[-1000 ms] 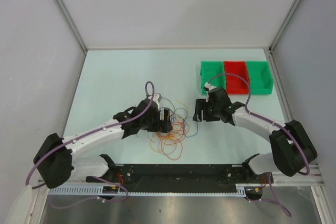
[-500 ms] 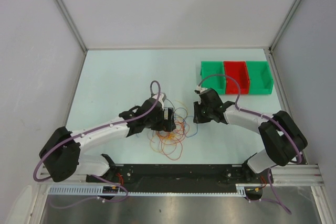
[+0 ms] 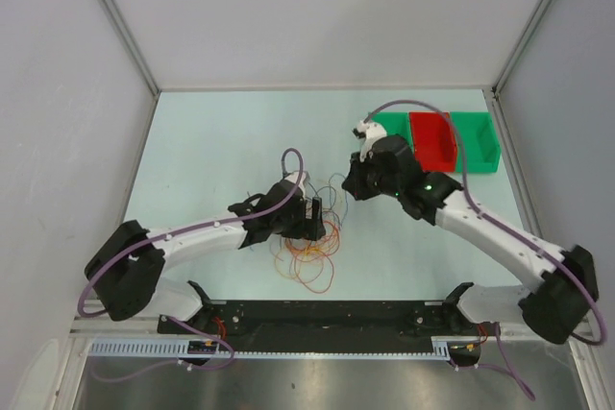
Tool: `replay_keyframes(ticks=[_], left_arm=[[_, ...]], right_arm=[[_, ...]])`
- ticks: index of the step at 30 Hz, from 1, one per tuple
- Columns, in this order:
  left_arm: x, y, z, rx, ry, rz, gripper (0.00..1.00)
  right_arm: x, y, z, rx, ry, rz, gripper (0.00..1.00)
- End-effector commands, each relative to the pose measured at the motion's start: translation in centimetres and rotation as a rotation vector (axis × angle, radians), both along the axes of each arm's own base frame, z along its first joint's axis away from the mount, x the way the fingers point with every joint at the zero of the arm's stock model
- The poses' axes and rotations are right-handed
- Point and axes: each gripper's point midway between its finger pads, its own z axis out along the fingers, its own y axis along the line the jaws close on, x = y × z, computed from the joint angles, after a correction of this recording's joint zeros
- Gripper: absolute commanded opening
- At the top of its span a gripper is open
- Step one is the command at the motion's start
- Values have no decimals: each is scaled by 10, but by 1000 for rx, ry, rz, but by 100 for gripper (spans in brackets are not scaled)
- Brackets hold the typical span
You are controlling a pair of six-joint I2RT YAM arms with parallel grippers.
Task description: Untangle the cables
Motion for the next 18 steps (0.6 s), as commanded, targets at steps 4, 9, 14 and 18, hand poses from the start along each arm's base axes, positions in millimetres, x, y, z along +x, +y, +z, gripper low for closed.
replay_keyframes(ticks=[4, 9, 14, 18], left_arm=[[8, -3, -19, 45, -37, 17, 85], [6, 3, -33, 78, -22, 35, 82], [7, 6, -38, 100, -16, 47, 81], [10, 11, -25, 115, -38, 60, 83]], right_arm=[[-51, 14, 204, 318, -343, 153, 0], [-85, 0, 315, 492, -521, 196, 0], [-110, -17, 393, 619, -656, 235, 0], [-102, -23, 400, 614, -700, 186, 0]])
